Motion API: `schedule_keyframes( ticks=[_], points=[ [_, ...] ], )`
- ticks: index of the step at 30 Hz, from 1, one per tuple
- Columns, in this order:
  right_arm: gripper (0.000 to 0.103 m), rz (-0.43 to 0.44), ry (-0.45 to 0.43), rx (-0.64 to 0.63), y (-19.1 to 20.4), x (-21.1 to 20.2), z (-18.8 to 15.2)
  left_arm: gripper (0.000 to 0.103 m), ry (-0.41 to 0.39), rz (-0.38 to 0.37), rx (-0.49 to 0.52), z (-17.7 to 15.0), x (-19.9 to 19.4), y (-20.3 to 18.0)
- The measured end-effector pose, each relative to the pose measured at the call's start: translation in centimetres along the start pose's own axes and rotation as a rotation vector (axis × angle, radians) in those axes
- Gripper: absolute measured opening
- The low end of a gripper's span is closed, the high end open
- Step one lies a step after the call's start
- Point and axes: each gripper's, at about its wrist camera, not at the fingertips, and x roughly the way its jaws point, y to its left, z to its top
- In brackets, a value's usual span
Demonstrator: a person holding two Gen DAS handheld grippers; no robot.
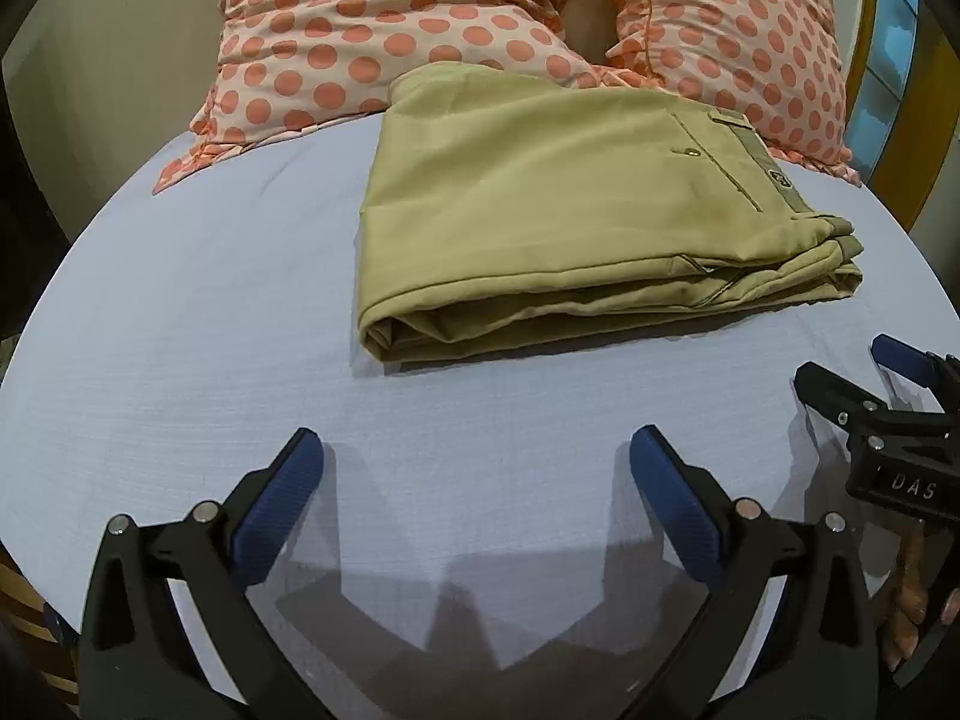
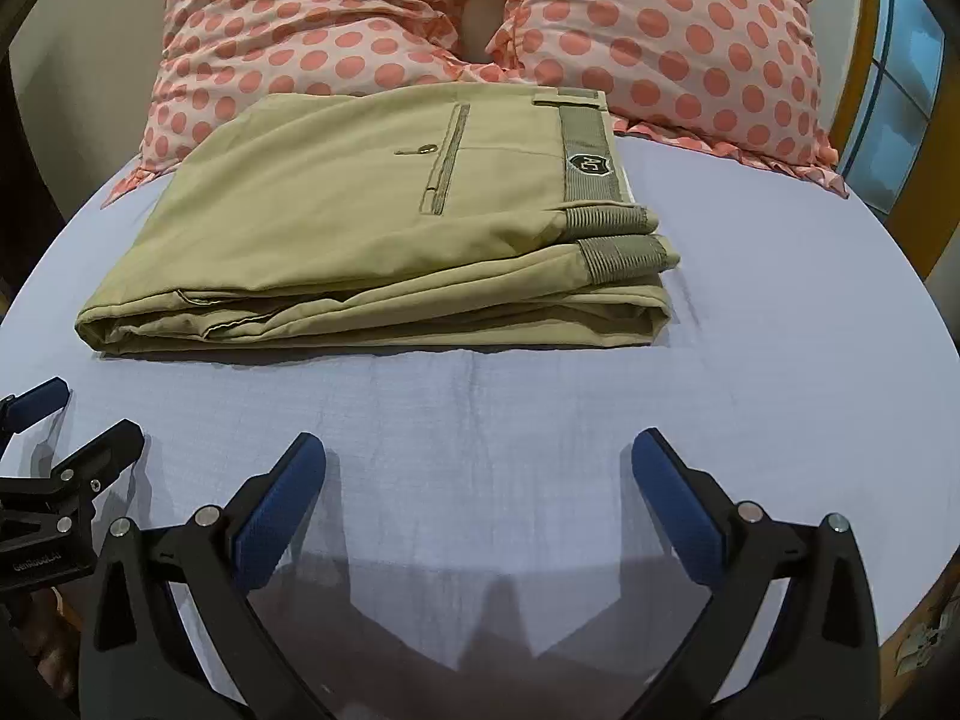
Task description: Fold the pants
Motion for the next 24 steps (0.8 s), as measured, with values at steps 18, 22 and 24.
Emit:
schedule_keyframes(
  ticks=[18, 22, 24],
  points=[
    [0.102, 0.004, 0.001, -0.003, -0.2, -0.06, -0.03, 0.101, -0.001, -0.001, -0.001, -0.03, 0.01, -0.05],
    [0.102, 0.005, 0.0, -0.004, -0.21, -0.1, -0.02, 0.101, 0.002, -0.001, -0.001, 0.0, 0.03, -0.06],
    [0.102, 0.005, -0.001, -0.004, -0.18, -0.13, -0.02, 0.101, 0.003, -0.001, -0.001, 0.0, 0.05, -0.01]
  ],
)
